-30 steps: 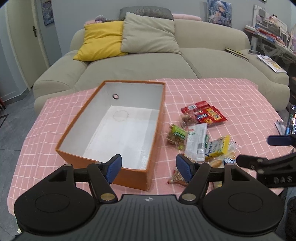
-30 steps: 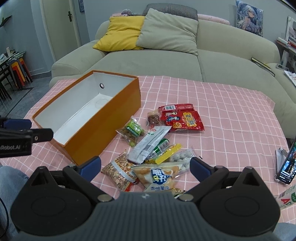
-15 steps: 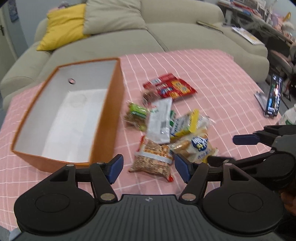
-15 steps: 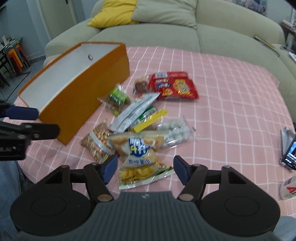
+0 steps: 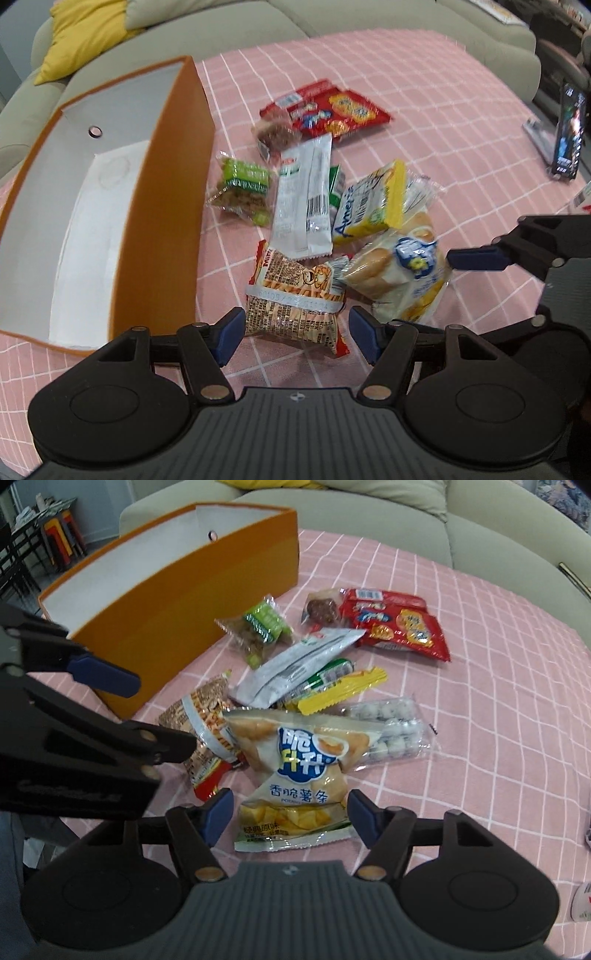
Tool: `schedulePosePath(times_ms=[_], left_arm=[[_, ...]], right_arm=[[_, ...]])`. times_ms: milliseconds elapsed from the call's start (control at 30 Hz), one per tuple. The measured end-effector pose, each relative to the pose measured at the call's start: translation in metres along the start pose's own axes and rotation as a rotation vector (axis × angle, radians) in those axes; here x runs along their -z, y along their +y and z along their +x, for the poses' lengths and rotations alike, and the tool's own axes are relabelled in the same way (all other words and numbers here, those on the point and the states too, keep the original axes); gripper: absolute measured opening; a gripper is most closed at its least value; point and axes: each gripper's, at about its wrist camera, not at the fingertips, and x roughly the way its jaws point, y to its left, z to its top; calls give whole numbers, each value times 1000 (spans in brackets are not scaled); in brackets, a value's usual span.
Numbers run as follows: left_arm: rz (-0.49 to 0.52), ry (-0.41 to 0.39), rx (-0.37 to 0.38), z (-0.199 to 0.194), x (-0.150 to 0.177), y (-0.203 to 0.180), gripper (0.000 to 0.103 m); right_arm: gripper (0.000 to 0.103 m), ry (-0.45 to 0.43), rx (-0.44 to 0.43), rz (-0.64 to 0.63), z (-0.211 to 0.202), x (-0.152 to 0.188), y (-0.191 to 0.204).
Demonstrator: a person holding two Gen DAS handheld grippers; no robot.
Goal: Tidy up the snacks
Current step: 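Grasp the striped cracker bag with the left tool while the right tool grasps the blue fries bag, then carry both bags over the shoebox and open both tools to drop them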
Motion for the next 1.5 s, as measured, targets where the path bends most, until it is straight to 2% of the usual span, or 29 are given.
schedulePosePath(times_ms=[100,333,467,800,967,1167,1500], left_arm=[[-3,24,5,13,-4,1,77],[1,65,11,36,-12,1,78],[21,73,-4,45,-15,0,80],[70,68,-27,55,-16,-7,80],[89,66,-37,57,-16,-9,69],[57,50,-23,49,-14,-4,59],[8,4,-24,18,-6,1,56]], right_arm=[[66,19,2,-18,8,-1,-1],[56,60,-16,-19,23,-3,-3],[45,75,-28,-25,28,-3,-3],[29,71,-39,-39,27,-3,-4],[24,65,-31,-67,22,-2,-1],[22,57,-18,-85,14,-1,0],[19,38,4,-117,-2,-1,5]])
